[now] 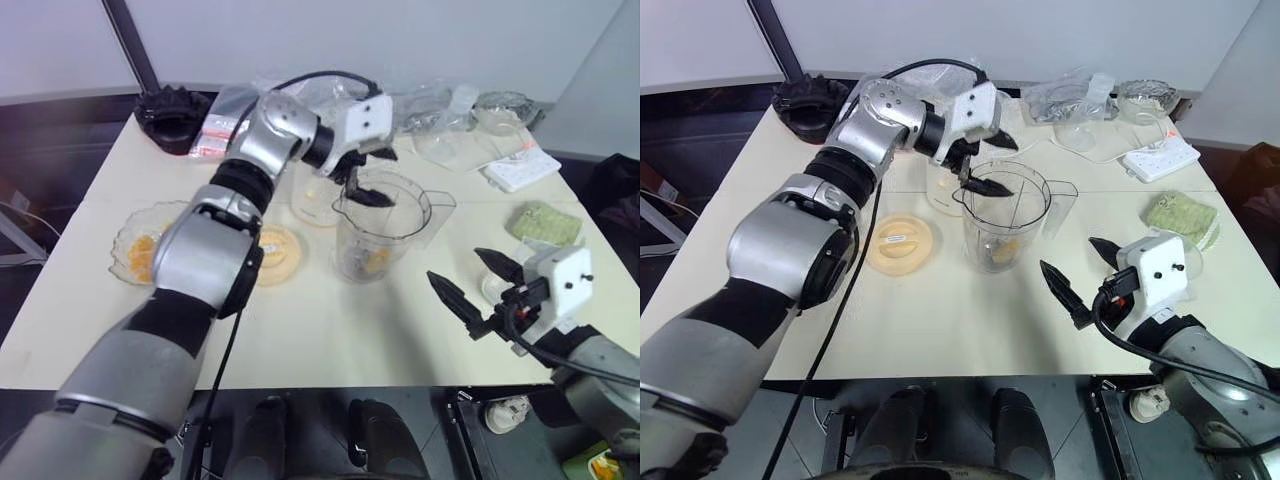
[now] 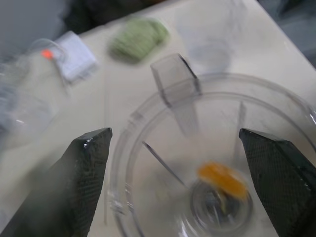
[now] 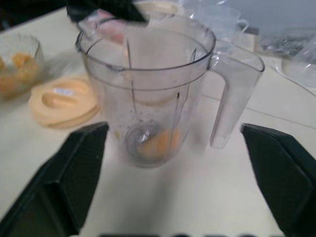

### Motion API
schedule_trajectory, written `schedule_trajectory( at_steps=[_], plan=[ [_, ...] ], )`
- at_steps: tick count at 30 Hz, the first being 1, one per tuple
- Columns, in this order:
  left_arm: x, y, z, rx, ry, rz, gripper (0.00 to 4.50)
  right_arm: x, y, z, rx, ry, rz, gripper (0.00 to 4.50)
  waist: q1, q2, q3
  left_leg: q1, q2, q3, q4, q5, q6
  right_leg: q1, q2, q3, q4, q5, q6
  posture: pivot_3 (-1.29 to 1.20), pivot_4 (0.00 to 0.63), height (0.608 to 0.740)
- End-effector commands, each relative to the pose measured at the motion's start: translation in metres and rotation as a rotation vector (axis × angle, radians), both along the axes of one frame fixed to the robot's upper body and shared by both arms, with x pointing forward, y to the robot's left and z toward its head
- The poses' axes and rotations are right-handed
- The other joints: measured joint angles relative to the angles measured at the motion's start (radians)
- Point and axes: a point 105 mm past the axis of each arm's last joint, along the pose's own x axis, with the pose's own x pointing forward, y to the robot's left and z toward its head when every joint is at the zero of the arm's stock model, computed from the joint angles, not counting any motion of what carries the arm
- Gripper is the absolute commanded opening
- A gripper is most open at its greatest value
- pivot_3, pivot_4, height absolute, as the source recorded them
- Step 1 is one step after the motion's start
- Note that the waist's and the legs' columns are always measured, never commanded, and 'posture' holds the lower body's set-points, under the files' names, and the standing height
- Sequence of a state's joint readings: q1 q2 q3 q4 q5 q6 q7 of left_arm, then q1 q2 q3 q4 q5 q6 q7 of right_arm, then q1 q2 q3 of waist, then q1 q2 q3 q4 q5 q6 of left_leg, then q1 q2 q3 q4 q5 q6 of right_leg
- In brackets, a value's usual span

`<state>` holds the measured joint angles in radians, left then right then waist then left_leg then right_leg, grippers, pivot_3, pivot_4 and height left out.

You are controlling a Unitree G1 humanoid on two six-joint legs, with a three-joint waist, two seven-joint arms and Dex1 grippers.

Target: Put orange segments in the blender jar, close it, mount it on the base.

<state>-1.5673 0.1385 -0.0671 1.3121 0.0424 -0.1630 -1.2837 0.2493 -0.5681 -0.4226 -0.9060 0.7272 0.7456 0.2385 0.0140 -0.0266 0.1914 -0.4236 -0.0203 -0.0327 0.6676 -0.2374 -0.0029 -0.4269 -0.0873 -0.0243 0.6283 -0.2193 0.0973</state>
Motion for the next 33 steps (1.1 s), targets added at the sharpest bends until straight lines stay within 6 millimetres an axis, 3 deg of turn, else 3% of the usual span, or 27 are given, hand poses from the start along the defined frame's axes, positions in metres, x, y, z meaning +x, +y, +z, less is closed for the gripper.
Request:
schedule_trajectory(
  at_steps=[1,4,9,13,16,20,27,33],
  plan=[
    [-0.013,0.014,0.069,-0.258,-0.024,-0.075,4.42,0.002,-0.012,-0.006,0.009,-0.047,-0.117,4.50,-0.001,0.000,0.000,0.000,0.000,0.000,0.000,0.000,0.000,0.000,0.000,0.000,0.000,0.000,0.000,0.00,0.150,0.740],
    [-0.020,0.042,0.077,-0.305,0.005,-0.123,4.42,0.000,-0.029,-0.012,0.025,-0.082,-0.242,4.50,-0.005,0.002,0.000,0.000,0.000,0.000,-0.001,0.000,0.000,0.000,0.000,0.000,0.000,0.000,0.000,0.00,0.150,0.740],
    [-0.045,0.081,0.049,-0.241,0.038,-0.149,4.42,-0.010,-0.053,-0.017,-0.017,-0.116,-0.386,4.50,-0.008,0.012,-0.002,0.007,0.000,0.001,-0.004,0.000,0.000,0.001,0.001,0.007,0.002,-0.002,-0.003,0.00,0.150,0.740],
    [-0.095,0.113,-0.010,-0.160,0.155,-0.130,4.42,-0.028,-0.086,-0.026,-0.033,-0.096,-0.602,4.50,-0.008,0.013,-0.003,0.010,0.001,0.004,-0.004,0.000,0.000,0.002,0.003,0.014,0.004,-0.002,-0.004,0.00,0.150,0.740],
    [-0.118,0.115,-0.040,-0.096,0.215,-0.084,4.42,-0.044,-0.111,-0.042,-0.031,-0.039,-0.740,4.50,0.008,0.013,-0.002,0.012,0.002,0.004,-0.008,0.000,0.000,0.002,0.003,0.016,0.003,-0.002,-0.005,0.00,0.150,0.740],
    [-0.128,0.113,-0.060,-0.073,0.246,-0.029,4.42,-0.054,-0.144,-0.063,-0.056,0.037,-0.847,4.50,0.027,0.014,-0.003,0.013,0.002,0.004,-0.006,0.000,-0.001,0.005,0.002,0.015,0.001,-0.002,-0.006,0.00,0.150,0.740],
    [-0.136,0.101,-0.063,-0.090,0.267,-0.029,4.42,-0.042,-0.177,-0.080,-0.078,0.074,-0.904,4.50,0.005,0.017,-0.003,0.014,0.002,0.007,-0.006,0.000,-0.001,0.007,0.000,0.016,-0.003,-0.003,-0.005,0.00,0.150,0.740],
    [-0.137,0.097,-0.064,-0.089,0.271,-0.023,4.42,-0.023,-0.186,-0.087,-0.064,0.072,-0.894,4.50,-0.009,0.017,-0.003,0.014,0.001,0.009,-0.007,0.000,0.000,0.006,0.001,0.016,-0.002,-0.002,-0.006,0.00,0.150,0.740]
  ],
)
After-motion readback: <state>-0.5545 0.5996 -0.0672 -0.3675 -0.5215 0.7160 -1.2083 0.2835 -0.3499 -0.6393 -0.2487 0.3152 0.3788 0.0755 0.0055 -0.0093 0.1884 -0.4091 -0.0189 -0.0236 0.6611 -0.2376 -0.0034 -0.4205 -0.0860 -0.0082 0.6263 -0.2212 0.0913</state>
